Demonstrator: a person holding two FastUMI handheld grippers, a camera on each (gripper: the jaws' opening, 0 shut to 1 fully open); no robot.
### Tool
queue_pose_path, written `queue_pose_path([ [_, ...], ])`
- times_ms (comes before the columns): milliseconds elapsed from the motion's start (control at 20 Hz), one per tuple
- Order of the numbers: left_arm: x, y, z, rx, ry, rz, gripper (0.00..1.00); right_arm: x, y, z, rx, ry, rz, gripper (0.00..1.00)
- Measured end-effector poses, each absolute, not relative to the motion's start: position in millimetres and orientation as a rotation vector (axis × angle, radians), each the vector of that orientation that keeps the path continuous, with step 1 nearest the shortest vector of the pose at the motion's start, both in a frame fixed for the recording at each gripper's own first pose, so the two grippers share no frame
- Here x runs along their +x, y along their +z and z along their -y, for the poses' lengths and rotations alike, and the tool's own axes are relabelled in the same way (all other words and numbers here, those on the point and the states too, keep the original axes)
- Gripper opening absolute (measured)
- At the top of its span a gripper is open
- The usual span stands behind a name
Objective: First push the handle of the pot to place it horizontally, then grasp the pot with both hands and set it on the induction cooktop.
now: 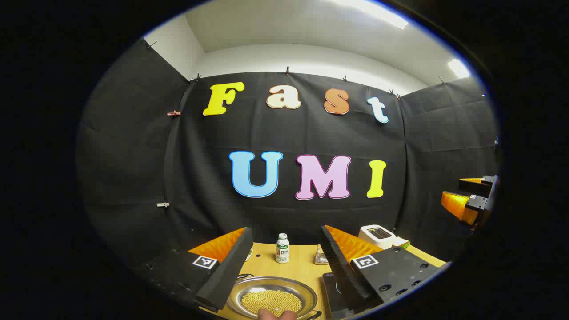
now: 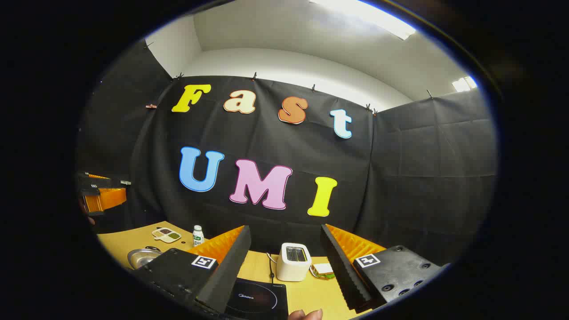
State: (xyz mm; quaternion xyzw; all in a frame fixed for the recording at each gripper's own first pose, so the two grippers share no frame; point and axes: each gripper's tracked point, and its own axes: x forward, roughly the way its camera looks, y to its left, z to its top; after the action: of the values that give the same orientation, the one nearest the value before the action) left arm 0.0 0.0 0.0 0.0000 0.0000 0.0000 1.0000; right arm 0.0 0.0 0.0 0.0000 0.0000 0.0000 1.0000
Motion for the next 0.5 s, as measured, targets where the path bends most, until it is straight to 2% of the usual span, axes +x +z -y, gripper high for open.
queue_pose_path([
  [500,-7.5,1.2,1.7,0.003,0.000,0.002,0.94,-4.7,5.6,8.7,0.015,-0.015,0.006,0.98],
])
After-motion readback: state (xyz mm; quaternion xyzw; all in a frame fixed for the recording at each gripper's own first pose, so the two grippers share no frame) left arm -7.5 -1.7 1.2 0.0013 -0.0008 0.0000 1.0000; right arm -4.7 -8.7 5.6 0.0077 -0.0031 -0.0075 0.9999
